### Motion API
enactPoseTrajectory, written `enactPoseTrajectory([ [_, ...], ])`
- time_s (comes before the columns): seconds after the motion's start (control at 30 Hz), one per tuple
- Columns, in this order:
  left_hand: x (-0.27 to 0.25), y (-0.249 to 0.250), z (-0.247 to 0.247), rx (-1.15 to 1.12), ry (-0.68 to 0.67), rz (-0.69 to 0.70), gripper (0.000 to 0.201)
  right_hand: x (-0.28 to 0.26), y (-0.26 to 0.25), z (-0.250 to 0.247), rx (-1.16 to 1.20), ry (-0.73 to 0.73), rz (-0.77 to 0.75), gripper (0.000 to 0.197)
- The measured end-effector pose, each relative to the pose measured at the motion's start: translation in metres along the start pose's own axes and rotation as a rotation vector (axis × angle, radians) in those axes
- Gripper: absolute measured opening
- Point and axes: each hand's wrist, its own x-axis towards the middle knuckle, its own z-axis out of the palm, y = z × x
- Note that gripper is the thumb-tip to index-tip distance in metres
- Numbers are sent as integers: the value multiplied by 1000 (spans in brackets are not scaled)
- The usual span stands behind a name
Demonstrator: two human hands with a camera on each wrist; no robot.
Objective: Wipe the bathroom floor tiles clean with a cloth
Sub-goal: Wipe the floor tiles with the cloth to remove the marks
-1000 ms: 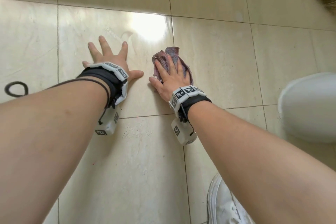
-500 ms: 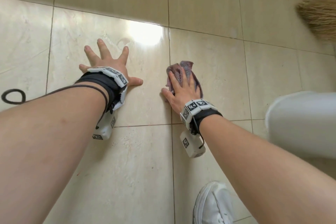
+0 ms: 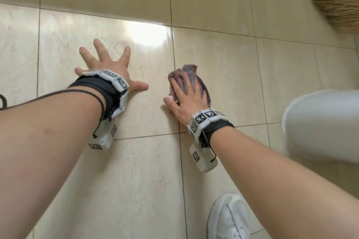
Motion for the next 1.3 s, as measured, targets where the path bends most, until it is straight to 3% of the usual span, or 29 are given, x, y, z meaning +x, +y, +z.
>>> enactPoseTrajectory([
  [0.13,-1,-1,0,-6,0,14,120,0,35,-5,-12,21,98,66],
  [0.27,-1,-2,3,-5,14,10,120,46,17,-35,53,64,189,72],
  [0.4,-2,-1,2,-9,14,9,120,26,-22,-9,20,50,60,73],
  [0.53,-3,-3,1,4,0,17,119,-29,0,24,5,4,4,68],
  [0.7,-4,-3,2,9,7,24,117,-16,45,9,34,63,206,69],
  [0.8,-4,-4,4,7,16,22,117,18,29,-15,116,79,318,74],
  [0.93,-3,-2,5,-3,28,16,118,16,-15,-8,94,51,133,73],
  [1.03,-4,-2,3,3,20,14,117,-13,-1,17,66,22,52,69],
  [1.17,-3,-2,2,6,16,12,117,-5,47,-2,116,85,256,69],
  [1.3,-1,-3,4,9,13,16,117,38,50,-46,168,97,373,76],
])
